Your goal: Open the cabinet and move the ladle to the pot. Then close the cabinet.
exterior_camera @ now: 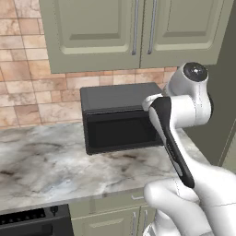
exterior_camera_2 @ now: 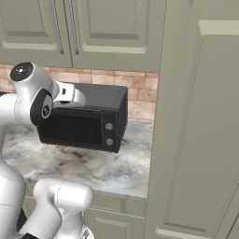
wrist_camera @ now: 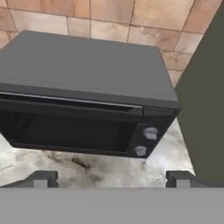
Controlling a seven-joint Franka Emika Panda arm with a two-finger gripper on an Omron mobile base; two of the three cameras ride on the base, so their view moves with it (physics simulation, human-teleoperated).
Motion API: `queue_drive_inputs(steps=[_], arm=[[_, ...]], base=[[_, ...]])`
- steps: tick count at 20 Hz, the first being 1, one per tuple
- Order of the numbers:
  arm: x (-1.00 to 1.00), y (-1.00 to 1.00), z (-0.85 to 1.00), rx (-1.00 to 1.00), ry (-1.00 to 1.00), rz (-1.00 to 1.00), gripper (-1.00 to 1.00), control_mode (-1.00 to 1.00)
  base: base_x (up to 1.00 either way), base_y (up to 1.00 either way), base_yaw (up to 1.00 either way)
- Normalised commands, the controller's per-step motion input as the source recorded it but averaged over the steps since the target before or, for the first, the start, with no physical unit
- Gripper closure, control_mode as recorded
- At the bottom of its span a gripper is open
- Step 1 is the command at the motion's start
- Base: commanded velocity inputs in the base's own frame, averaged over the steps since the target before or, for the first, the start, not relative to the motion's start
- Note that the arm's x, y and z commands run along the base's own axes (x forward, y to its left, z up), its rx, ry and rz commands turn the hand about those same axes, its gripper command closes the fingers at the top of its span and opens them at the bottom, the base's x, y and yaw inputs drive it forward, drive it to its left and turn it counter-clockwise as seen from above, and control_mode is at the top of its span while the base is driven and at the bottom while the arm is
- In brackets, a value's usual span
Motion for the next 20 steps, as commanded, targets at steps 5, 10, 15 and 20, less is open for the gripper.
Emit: queue_drive_inputs(steps=[5, 10, 15, 20], arm=[[-0.23, 0.0, 0.6, 0.0, -0.14, 0.0, -1.0, -1.0], [-0.17, 0.0, 0.68, 0.0, -0.09, 0.0, -1.0, -1.0], [-0.07, 0.0, 0.7, 0.04, -0.04, 0.0, -1.0, -1.0], [0.0, 0.0, 0.75, 0.05, -0.01, 0.0, -1.0, -1.0]], base=[[0.0, 0.0, 0.0], [0.0, 0.0, 0.0], [0.0, 0.0, 0.0], [0.0, 0.0, 0.0]])
